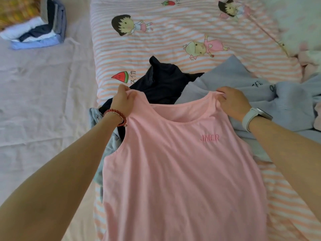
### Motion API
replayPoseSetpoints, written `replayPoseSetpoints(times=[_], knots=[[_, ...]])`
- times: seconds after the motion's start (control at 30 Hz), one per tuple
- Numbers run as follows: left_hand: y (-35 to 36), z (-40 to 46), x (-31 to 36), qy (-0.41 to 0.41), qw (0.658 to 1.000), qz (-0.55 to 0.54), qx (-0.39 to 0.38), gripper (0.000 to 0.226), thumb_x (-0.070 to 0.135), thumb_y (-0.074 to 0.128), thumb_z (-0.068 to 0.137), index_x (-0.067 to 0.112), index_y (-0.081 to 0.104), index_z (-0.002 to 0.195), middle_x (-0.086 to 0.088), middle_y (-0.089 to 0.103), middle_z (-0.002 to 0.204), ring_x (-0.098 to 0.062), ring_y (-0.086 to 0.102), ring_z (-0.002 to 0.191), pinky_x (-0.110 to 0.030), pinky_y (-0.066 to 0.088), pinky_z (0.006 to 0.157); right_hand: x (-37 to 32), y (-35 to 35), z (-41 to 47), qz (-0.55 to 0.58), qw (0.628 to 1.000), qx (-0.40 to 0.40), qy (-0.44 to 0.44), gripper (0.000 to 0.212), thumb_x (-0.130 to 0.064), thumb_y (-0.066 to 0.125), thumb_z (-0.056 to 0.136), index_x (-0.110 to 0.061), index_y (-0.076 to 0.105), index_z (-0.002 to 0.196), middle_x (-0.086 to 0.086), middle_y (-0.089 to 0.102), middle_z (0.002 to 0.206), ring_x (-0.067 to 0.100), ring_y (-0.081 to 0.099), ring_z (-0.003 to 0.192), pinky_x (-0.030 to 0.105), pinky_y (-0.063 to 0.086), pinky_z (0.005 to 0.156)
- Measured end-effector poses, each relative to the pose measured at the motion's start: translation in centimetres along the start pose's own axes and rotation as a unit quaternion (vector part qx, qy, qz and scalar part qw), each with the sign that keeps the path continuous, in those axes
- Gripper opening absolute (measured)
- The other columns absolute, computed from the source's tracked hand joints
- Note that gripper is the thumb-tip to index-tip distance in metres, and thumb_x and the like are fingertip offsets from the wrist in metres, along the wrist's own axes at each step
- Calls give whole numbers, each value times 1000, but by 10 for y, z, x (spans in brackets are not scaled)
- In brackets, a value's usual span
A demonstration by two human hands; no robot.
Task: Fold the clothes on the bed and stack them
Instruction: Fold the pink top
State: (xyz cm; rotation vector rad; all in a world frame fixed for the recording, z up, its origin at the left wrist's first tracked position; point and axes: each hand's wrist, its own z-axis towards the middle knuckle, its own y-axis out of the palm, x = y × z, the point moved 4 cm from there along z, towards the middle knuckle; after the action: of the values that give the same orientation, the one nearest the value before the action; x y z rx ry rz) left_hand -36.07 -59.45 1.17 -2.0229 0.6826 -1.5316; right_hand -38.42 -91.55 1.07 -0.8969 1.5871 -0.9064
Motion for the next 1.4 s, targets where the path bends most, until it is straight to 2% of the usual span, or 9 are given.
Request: replayPoseSetpoints(times=[0.13,0.33,0.5,0.67,0.87,1.03,1.23,1.33,1.4], knots=[[-16,-28,22,68,997,-32,35,27,16,45,96,2,54,117,-1,54,102,-13,48,95,-11,33,70,-5,-22,-36,1,997,73,4,24,-15,45,96,3,58,104,23,58,109,37,53,99,33,34,74],[-37,-111,21,148,987,-56,28,23,8,50,93,5,62,113,3,59,103,-9,52,94,3,35,70,0,-29,-142,7,987,158,-23,20,-13,48,92,4,57,98,25,59,97,40,53,91,45,39,76],[-41,-204,-8,198,980,0,32,20,15,48,95,6,61,108,5,58,91,-15,54,81,-2,37,62,8,-18,-241,-3,983,182,-26,26,-13,43,86,6,59,92,26,61,87,43,55,79,43,39,72],[-22,-304,-56,287,956,63,-19,20,38,30,88,25,39,102,-9,63,71,-33,58,50,-28,41,47,32,5,-333,-37,981,166,-96,31,-16,37,85,3,61,88,19,63,78,38,58,69,33,28,67],[6,-411,-103,323,929,172,-58,18,28,34,86,19,40,100,-8,61,54,-29,56,40,-22,34,43,68,42,-438,-98,970,111,-191,15,-13,42,79,-16,52,90,8,61,70,30,60,65,34,30,68],[24,-475,-124,365,896,208,-145,22,24,36,87,19,47,105,-5,71,84,-25,68,67,-27,53,55,99,67,-506,-135,970,81,-184,18,-9,49,69,-13,61,82,9,60,73,30,58,71,34,29,70],[48,-508,-153,377,842,287,-257,21,23,37,81,22,53,94,-1,68,109,-26,66,100,-37,56,75,114,95,-546,-149,975,19,-164,21,-1,60,59,-14,64,75,6,58,73,25,47,76,36,31,74],[60,-513,-169,285,793,404,-355,25,21,39,86,21,62,97,7,55,132,-25,41,132,-38,43,99,114,110,-547,-185,975,-74,-100,31,5,76,50,-15,69,73,5,58,75,28,58,75,40,43,74],[65,-513,-176,181,742,480,-431,25,25,40,92,23,60,105,7,50,136,-19,30,137,-33,34,103,112,118,-545,-223,959,-164,-58,30,1,68,64,-16,71,88,5,61,92,28,56,93,40,39,85]])
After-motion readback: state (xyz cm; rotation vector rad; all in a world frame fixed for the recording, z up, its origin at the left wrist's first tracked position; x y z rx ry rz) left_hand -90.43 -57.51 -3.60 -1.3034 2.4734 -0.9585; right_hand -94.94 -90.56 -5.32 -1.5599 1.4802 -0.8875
